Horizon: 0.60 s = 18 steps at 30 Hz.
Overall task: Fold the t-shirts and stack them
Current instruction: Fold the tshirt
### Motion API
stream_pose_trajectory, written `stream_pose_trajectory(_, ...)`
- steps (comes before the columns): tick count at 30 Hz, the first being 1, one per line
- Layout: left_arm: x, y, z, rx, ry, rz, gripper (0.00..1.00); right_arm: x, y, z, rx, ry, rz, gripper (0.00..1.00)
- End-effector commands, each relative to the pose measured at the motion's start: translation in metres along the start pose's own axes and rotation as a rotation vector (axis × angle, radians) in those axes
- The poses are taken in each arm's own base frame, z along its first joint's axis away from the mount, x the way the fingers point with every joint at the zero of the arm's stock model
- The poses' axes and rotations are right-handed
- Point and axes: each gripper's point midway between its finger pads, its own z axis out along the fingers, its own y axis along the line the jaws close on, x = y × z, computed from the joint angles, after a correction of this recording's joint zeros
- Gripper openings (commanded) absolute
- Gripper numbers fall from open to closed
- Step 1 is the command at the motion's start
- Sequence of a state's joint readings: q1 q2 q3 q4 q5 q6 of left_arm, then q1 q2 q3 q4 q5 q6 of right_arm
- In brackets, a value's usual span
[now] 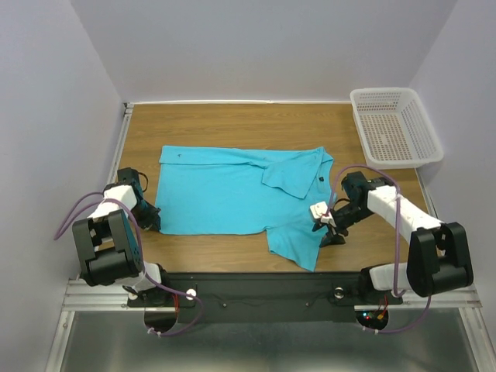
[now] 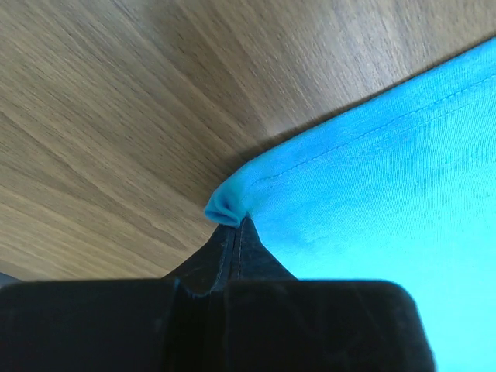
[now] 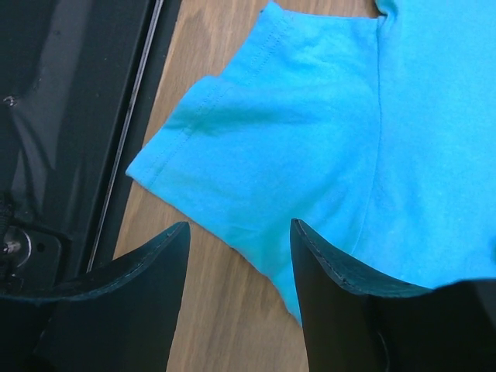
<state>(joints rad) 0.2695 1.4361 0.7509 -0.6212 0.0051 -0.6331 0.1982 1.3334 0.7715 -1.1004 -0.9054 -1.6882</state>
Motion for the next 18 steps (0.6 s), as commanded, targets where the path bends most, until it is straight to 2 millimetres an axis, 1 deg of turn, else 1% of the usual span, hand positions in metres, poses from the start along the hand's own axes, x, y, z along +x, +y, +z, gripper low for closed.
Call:
stream_pose_trajectory(1,-0.006,-0.009,-0.006,0.043,-0.023,0.034,0.0,-0.015,0.009,0.0,-0.05,-0.024,-0.071,0.61)
stream_pose_trajectory(2,-0.007,-0.01,-0.008,0.051,-0.029,0.053,0.0,-0.016,0.016,0.002,-0.086,-0.028,-0.061,0.61)
stream_pose_trajectory(4,-0.012,-0.013,-0.014,0.069,-0.048,0.069,0.0,-0.02,0.022,0.008,-0.134,-0.025,-0.074,0.61)
stream_pose_trajectory(6,-0.013,-0.018,-0.017,0.096,-0.053,0.086,0.0,-0.021,0.034,0.02,-0.209,-0.001,-0.085,0.6)
stream_pose_trajectory(7,-0.012,-0.02,-0.018,0.112,-0.049,0.093,0.0,-0.024,0.04,0.028,-0.252,0.019,-0.124,0.59)
stream_pose_trajectory(10,-0.011,-0.023,-0.019,0.129,-0.047,0.097,0.0,-0.027,0.051,0.039,-0.303,0.075,-0.16,0.58)
stream_pose_trajectory(12,-0.01,-0.025,-0.019,0.145,-0.045,0.096,0.0,-0.026,0.052,0.041,-0.288,0.117,-0.166,0.57)
stream_pose_trajectory(15,-0.009,-0.027,-0.021,0.163,-0.046,0.097,0.0,-0.016,0.056,0.045,-0.283,0.191,-0.188,0.57)
stream_pose_trajectory(16,-0.008,-0.027,-0.022,0.167,-0.043,0.097,0.0,-0.013,0.057,0.045,-0.272,0.209,-0.162,0.57)
stream_pose_trajectory(18,-0.009,-0.028,-0.022,0.173,-0.045,0.101,0.0,-0.006,0.057,0.047,-0.259,0.241,-0.164,0.56)
